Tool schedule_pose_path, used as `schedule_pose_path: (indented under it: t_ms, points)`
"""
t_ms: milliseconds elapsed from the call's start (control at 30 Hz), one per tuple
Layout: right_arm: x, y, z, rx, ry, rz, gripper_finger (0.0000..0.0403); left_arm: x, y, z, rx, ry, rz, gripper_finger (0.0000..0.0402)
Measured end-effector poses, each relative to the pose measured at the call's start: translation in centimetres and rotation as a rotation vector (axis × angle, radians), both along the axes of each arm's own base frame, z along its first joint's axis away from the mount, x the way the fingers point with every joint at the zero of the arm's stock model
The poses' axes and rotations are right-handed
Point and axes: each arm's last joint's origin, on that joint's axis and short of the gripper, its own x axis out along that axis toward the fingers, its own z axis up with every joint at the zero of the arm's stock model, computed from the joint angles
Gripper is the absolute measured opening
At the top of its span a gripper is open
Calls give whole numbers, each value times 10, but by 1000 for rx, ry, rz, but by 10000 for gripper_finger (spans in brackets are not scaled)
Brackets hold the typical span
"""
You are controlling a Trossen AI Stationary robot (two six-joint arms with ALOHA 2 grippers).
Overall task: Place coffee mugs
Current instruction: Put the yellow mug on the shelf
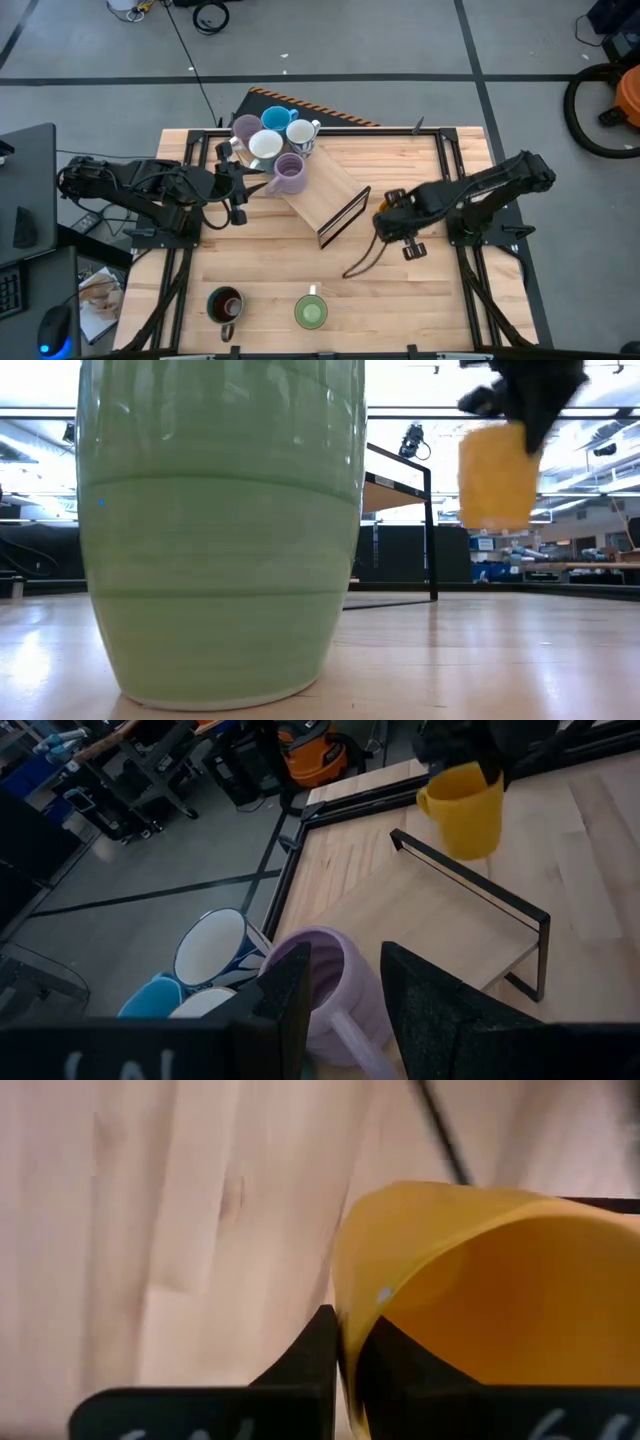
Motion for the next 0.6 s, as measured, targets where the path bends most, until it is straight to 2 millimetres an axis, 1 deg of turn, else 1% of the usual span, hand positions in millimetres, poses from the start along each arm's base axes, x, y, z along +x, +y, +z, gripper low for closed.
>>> schedule_pose_path:
  t_ms: [100,267,367,600]
  points:
    - [4,-8,26,81,-41,-131,28,0,0,0,-13,-6,6,128]
    - [6,-28,59,179,-88,-320,30,2,0,-1,-13,0,6,128]
    - [4,-39,75,192,-111,-378,30,2,0,-1,-17,-4,8,128]
    - [4,-63,115,243,-276,-501,31,2,0,-1,-21,-5,10,128]
